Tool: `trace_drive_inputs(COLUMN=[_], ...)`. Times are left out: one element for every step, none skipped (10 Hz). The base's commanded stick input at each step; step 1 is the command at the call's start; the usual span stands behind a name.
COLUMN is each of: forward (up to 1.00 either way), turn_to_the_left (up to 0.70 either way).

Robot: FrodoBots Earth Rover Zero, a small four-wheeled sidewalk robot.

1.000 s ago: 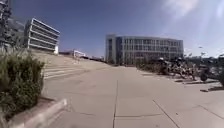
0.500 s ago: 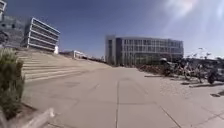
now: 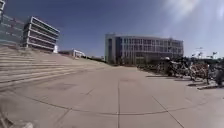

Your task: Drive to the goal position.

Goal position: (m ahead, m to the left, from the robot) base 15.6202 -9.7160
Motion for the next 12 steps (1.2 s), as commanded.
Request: trace_drive_inputs(forward=[0.7, 0.7, 0.7, 0.7, 0.7, 0.7, 0.7, 0.7, 0.7, 0.7, 0.7, 0.7], turn_to_the_left=[-0.01, -0.01, -0.01, -0.01, -0.01, -0.01, -0.01, -0.01, -0.01, -0.01, -0.01, -0.01])
